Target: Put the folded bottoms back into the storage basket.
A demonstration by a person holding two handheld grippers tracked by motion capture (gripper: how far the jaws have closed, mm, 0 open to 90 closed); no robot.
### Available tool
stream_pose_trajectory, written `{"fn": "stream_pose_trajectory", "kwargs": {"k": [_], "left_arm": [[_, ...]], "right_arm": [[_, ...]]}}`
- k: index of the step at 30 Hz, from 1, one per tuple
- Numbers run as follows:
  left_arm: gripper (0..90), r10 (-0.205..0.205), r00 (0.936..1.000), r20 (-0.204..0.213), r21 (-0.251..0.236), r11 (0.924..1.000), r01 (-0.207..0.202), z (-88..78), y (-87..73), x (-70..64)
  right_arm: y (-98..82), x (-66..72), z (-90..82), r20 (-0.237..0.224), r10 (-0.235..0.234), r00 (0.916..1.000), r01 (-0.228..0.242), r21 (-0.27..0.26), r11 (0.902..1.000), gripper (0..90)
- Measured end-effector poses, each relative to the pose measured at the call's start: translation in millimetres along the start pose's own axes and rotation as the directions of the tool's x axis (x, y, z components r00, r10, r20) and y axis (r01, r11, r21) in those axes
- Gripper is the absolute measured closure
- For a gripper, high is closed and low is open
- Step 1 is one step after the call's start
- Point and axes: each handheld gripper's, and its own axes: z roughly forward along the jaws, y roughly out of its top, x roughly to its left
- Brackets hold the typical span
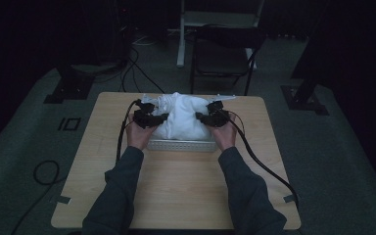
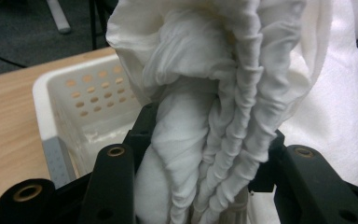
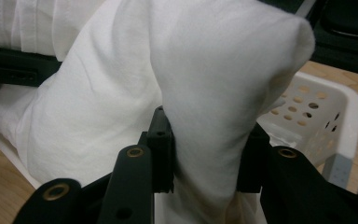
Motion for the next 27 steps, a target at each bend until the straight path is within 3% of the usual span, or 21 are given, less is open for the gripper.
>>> {"fn": "stream_pose_trajectory", "kwargs": {"k": [17,27], "left_arm": [[55.3,-0.003,0.9994,-0.035,0.074,0.9973,0.005,17.6,-5.1,1.0],[54.8,0.026,0.9971,-0.071,0.145,0.9893,-0.015,29.4,-8.6,-2.3]], "right_arm": [[-7.3,-2.2,18.6,0.019,0.012,0.9997,-0.013,0.067,0.9976,65.6],[-10.7,-2.7,28.6,0.04,0.01,0.9991,-0.015,0.128,0.9916,65.3]]}}
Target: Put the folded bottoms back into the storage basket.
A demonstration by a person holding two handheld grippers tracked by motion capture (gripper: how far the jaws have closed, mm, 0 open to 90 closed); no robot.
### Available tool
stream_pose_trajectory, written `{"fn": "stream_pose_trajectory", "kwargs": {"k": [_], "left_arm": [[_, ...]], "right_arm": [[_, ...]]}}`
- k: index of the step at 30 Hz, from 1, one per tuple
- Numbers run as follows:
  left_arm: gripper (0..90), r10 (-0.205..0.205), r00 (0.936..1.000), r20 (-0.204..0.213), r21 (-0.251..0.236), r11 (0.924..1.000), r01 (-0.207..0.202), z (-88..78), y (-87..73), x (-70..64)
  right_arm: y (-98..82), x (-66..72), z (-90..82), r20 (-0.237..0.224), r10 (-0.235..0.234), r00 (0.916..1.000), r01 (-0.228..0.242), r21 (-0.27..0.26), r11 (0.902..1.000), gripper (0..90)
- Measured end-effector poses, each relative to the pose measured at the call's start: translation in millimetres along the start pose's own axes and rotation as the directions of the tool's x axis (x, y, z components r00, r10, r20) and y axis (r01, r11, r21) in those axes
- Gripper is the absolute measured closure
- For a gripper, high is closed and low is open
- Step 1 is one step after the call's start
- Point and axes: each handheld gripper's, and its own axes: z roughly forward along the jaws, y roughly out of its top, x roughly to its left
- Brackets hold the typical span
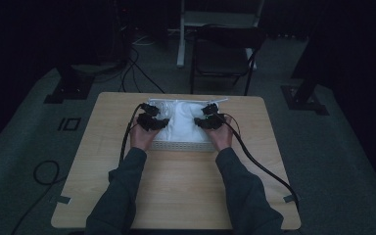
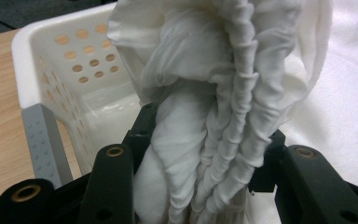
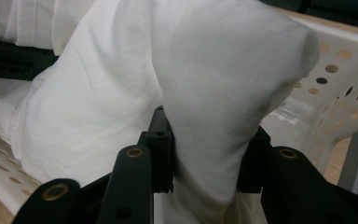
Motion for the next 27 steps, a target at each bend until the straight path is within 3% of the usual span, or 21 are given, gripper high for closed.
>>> {"fn": "stream_pose_trajectory", "kwargs": {"k": [5,7,9,10,12,15,21,27], "left_arm": [[46.0,-0.008,0.9991,-0.042,0.066,0.9977,0.011,8.5,-3.7,-0.5],[39.3,-0.007,0.9977,-0.067,0.041,0.9991,0.01,6.4,-6.3,0.5],[36.7,-0.035,0.997,-0.069,-0.003,0.9994,0.035,-2.5,-5.5,4.6],[36.0,-0.034,0.9966,-0.075,-0.014,0.9994,0.033,-6.0,-4.7,5.1],[36.1,-0.032,0.9958,-0.085,-0.036,0.9989,0.029,-13.0,-3.5,6.4],[37.7,-0.032,0.995,-0.095,-0.056,0.9981,0.027,-18.7,-3.2,7.7],[39.8,-0.048,0.9933,-0.105,-0.098,0.9945,0.038,-34.1,-10.8,17.5],[40.0,-0.113,0.9891,-0.094,-0.151,0.9837,0.098,-48.0,-26.8,31.0]], "right_arm": [[-1.6,-1.5,7.6,0.009,0.007,0.9999,-0.007,0.051,0.9987,61.6],[-2.5,-3.4,10.8,0.032,0.012,0.9994,-0.015,0.086,0.9962,54.8],[-2.5,-6.6,11.2,0.067,0.025,0.9975,-0.032,0.102,0.9943,44.5],[-1.5,-8.2,7.9,0.089,0.017,0.9958,-0.024,0.079,0.9966,36.3],[1.7,-9.1,-0.2,0.123,0.009,0.9923,-0.014,0.041,0.9991,30.9],[6.6,-11.5,-14.5,0.14,0.016,0.9901,-0.014,-0.015,0.9998,31.1],[3.4,-19.3,-31.6,0.146,0.026,0.989,-0.017,-0.062,0.9979,32.8],[-18.3,-27.5,-50.7,0.113,0.023,0.9933,-0.013,-0.086,0.9962,38.5]]}}
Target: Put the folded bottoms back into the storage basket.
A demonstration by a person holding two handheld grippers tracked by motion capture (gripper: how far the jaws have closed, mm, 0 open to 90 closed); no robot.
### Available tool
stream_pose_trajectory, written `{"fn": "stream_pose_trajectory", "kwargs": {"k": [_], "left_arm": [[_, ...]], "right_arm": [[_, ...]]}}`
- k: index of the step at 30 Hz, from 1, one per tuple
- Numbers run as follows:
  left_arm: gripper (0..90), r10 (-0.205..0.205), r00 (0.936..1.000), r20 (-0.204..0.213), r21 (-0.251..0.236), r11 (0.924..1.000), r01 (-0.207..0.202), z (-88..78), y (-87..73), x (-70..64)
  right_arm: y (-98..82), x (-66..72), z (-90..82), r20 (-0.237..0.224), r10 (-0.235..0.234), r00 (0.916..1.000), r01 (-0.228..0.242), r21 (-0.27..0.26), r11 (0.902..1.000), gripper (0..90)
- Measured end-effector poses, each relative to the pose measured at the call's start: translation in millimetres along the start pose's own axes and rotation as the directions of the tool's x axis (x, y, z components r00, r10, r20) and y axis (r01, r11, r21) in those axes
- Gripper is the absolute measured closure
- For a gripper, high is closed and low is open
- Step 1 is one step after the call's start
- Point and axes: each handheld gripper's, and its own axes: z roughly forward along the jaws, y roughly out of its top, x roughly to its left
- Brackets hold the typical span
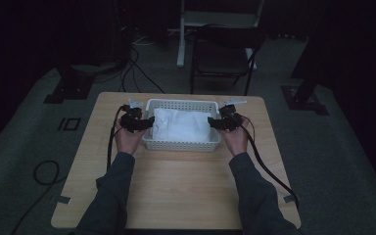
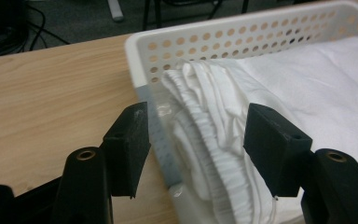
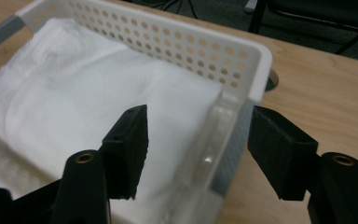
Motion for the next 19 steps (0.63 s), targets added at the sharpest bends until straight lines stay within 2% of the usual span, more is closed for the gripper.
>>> {"fn": "stream_pose_trajectory", "kwargs": {"k": [6,12,14,19], "left_arm": [[40.0,-0.016,0.9997,-0.016,-0.01,0.9998,0.016,-7.7,-14.8,8.4],[39.9,-0.037,0.9986,-0.039,-0.019,0.9992,0.036,-8.1,-32.5,11.5],[39.9,-0.054,0.9975,-0.046,-0.02,0.9984,0.053,-9.0,-37.3,14.8],[39.7,-0.07,0.9954,-0.065,-0.024,0.9974,0.068,-12.3,-42.3,22.8]], "right_arm": [[-21.7,-9.1,-6.4,0.013,-0.003,0.9999,0.003,0.008,1.0,39.9],[-41.7,-13.8,-10.3,0.033,-0.006,0.9995,0.006,0.003,1.0,41.2],[-46.7,-15.0,-11.8,0.051,-0.007,0.9987,0.007,0.001,1.0,41.9],[-53.6,-20.2,-13.1,0.058,0.005,0.9983,-0.005,0.002,1.0,41.7]]}}
